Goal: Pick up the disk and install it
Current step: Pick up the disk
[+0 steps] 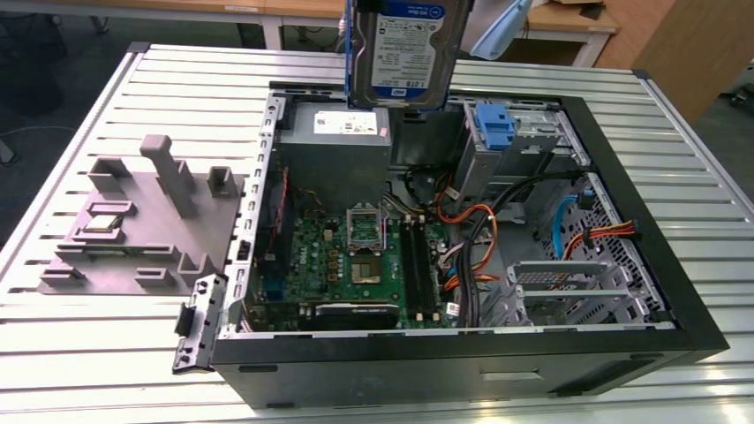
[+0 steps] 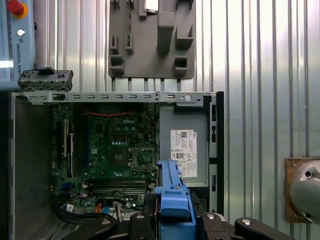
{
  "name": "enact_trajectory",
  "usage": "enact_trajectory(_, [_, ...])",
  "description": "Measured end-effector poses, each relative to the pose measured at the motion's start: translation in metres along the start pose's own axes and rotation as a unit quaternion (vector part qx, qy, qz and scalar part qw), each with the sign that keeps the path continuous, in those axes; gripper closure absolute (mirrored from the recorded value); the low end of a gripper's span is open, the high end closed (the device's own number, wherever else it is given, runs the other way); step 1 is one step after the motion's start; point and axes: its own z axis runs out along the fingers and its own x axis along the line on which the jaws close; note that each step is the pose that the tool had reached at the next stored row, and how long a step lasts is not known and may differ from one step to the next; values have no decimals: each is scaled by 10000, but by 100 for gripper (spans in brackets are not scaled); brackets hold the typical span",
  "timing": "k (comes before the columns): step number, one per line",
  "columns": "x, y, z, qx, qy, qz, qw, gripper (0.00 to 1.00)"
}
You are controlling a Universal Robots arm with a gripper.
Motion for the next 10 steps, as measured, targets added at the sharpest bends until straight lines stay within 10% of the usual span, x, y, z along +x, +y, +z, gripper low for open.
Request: enact_trajectory(10, [19, -1, 0, 0, 1, -1, 10000, 63])
